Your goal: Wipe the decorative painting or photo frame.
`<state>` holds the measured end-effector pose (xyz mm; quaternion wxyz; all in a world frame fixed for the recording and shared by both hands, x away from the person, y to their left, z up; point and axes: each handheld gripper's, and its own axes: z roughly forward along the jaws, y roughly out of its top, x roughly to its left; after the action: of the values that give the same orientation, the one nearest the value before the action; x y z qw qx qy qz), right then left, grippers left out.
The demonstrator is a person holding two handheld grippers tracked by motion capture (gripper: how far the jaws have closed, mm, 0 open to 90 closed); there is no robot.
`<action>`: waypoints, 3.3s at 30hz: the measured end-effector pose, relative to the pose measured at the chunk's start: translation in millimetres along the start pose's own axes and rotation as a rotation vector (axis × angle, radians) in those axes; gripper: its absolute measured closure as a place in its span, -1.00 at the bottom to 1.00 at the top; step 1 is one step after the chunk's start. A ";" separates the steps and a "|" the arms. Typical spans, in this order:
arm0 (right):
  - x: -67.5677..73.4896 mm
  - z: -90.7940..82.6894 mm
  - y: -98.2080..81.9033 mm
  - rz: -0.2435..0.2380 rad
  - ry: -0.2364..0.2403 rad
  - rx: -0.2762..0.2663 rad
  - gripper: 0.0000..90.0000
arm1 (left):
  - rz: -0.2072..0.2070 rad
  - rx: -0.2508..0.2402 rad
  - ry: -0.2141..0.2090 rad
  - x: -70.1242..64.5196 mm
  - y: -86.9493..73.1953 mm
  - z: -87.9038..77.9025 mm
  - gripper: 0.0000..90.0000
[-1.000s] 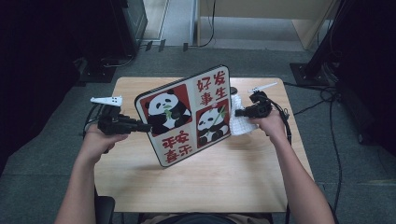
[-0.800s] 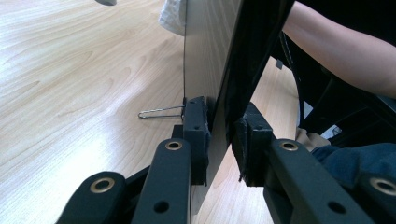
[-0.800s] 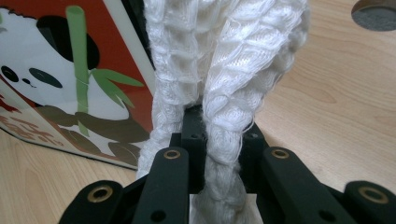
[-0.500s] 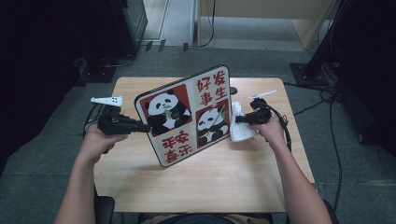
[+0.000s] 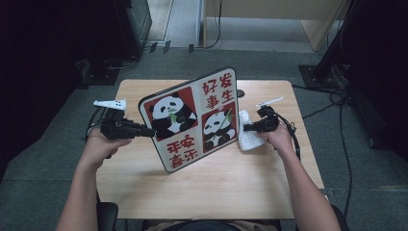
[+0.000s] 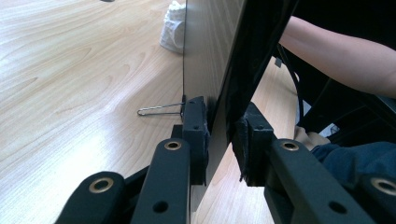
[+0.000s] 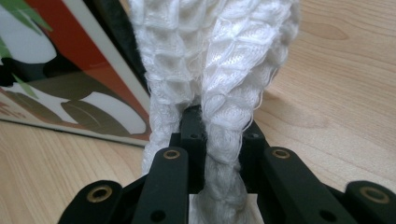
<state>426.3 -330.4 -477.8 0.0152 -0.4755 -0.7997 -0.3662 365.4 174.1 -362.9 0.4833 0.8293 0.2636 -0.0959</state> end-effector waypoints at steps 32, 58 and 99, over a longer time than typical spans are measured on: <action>-20.0 -38.8 9.4 0.044 -0.120 -0.080 0.75 | -0.020 0.011 0.001 0.6 -0.7 1.3 0.68; -63.5 -23.6 -6.3 0.058 -0.285 -0.059 0.56 | -0.020 0.016 0.049 -6.1 -0.5 1.0 0.69; -26.2 -53.2 0.0 0.019 -0.203 -0.173 -0.05 | 0.001 -0.005 0.138 -6.6 -0.2 -0.2 0.26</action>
<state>423.3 -382.0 -448.7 -0.1035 -0.5173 -0.7580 -0.3837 359.7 172.1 -360.2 0.4659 0.8330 0.2961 -0.0376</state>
